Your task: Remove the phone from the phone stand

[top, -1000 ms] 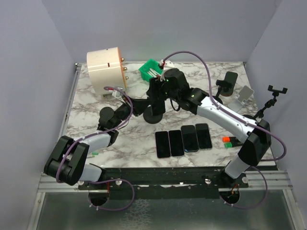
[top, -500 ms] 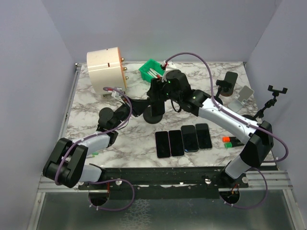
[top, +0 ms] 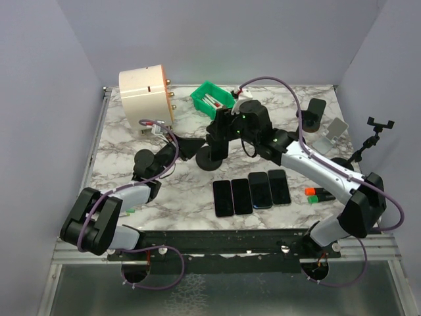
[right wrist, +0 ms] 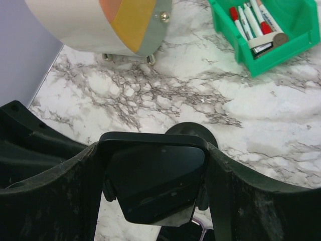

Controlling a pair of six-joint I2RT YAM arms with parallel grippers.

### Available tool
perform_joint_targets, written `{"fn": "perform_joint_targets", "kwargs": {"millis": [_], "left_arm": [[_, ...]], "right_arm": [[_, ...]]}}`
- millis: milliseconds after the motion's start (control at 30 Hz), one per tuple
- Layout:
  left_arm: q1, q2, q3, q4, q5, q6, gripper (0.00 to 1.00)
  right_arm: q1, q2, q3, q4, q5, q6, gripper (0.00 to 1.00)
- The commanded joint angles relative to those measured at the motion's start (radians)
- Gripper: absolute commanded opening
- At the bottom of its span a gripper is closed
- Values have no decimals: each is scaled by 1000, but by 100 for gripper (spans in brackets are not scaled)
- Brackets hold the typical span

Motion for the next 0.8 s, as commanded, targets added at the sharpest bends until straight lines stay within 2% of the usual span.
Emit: {"fn": "perform_joint_targets", "kwargs": {"millis": [0, 133, 267, 300, 367, 433, 533, 767], "left_arm": [[79, 43, -51, -95, -138, -8, 0], [81, 59, -45, -80, -118, -16, 0], [80, 30, -64, 5, -111, -16, 0], [80, 9, -64, 8, -99, 8, 8], [78, -27, -51, -5, -44, 63, 42], [74, -41, -28, -19, 20, 105, 64], [58, -36, 4, -19, 98, 145, 74], [-38, 35, 98, -16, 174, 219, 75]], "right_arm": [[-66, -60, -51, -111, 18, -21, 0], [-67, -63, -42, -119, 13, -21, 0], [-67, -50, -25, -135, 22, -29, 0], [-67, -46, -16, -143, 22, -28, 0], [-68, -32, 7, -163, 20, -29, 0], [-67, -18, 30, -181, 24, -29, 0], [-67, -1, 54, -196, 12, -25, 0], [-67, 24, 81, -206, -28, -10, 0]]}}
